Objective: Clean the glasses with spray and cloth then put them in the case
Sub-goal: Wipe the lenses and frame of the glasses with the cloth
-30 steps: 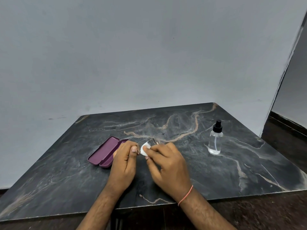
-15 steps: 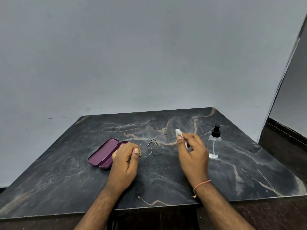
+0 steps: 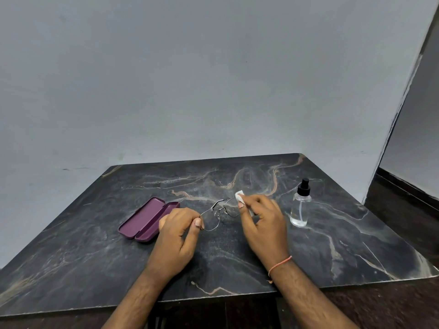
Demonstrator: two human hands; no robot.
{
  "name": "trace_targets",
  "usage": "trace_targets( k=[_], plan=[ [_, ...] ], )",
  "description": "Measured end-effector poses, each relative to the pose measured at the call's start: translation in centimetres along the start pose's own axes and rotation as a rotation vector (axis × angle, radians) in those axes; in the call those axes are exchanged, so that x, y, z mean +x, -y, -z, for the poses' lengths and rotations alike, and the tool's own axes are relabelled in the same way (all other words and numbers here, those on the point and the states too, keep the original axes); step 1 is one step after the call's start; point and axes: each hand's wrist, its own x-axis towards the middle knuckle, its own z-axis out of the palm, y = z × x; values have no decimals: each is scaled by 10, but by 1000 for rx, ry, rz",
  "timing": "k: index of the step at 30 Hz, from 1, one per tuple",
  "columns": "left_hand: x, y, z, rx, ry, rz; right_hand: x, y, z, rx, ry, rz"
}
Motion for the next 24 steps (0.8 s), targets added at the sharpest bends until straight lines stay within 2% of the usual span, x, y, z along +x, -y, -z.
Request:
trace_targets(
  k=[8,10,15,21,24],
  plan=[
    [2,3,0,-19,-24,27,-6,3,-2,7,131,215],
    [3,4,0,-43,-40,35,-6,1,-3,-28,129,206],
    [3,7,0,-83,-49,56,-1,-4,-3,-97,60,29],
    [5,8,0,-126,-72,64,-6,3,-1,-44,138,200],
    [5,9,0,-134,-82,76,-7,1,-3,-56,138,201]
  ],
)
